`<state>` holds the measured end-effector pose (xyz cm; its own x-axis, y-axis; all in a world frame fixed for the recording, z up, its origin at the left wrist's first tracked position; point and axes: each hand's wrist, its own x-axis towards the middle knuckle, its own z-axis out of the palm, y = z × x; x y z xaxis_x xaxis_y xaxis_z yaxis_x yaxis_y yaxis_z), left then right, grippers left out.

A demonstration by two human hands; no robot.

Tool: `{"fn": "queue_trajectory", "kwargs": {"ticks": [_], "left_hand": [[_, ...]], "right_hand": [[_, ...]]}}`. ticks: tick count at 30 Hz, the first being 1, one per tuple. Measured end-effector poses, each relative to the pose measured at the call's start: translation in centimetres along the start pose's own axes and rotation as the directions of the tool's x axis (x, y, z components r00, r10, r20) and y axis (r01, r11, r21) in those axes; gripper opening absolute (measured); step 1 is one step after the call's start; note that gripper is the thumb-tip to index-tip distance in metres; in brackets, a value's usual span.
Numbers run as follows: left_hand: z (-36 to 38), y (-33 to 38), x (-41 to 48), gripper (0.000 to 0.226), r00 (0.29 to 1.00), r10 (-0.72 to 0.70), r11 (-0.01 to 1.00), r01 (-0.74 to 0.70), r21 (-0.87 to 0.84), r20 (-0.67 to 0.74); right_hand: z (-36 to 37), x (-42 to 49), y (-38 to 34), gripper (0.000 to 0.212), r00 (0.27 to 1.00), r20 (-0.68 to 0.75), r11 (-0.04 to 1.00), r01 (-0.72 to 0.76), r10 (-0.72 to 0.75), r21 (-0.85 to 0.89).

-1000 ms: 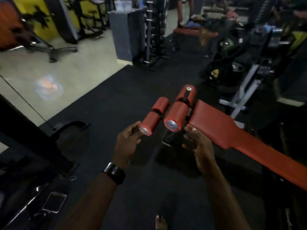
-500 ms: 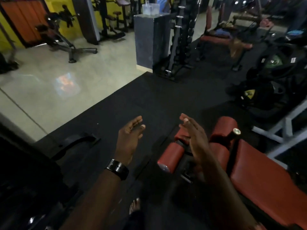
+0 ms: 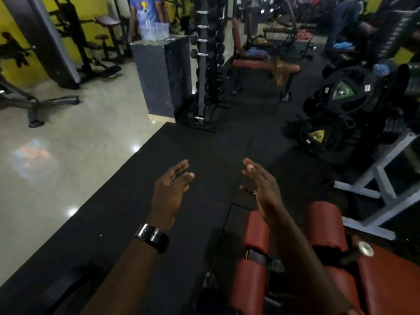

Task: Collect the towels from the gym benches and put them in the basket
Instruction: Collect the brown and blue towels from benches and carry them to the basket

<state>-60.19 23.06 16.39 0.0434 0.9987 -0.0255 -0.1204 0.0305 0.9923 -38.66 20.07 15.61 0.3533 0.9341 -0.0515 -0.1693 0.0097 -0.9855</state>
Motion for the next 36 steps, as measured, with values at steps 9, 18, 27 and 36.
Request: {"fn": "queue_trajectory", "kwargs": {"ticks": [9, 18, 27, 36], "left_hand": [[3.8, 1.6, 23.7, 0.039, 0.998, 0.005, 0.999, -0.008, 0.043, 0.058], [10.0, 2.7, 44.1, 0.041, 0.992, -0.005, 1.000, 0.008, -0.021, 0.124], [16.7, 1.3, 70.7, 0.034, 0.968, -0.024, 0.993, 0.052, -0.107, 0.248], [29.6, 2.0, 92.0, 0.034, 0.892, -0.041, 0.996, 0.075, -0.056, 0.451]], "right_hand": [[2.2, 24.2, -1.7, 0.031, 0.991, -0.120, 0.997, 0.058, -0.052, 0.049], [5.4, 44.3, -3.3, 0.032, 0.986, -0.138, 0.995, 0.097, -0.092, 0.032], [5.6, 66.7, -5.9, 0.028, 0.951, -0.278, 0.990, 0.142, -0.135, 0.008], [1.6, 85.7, -8.4, 0.025, 0.884, -0.449, 0.990, 0.142, -0.129, -0.005]]}}
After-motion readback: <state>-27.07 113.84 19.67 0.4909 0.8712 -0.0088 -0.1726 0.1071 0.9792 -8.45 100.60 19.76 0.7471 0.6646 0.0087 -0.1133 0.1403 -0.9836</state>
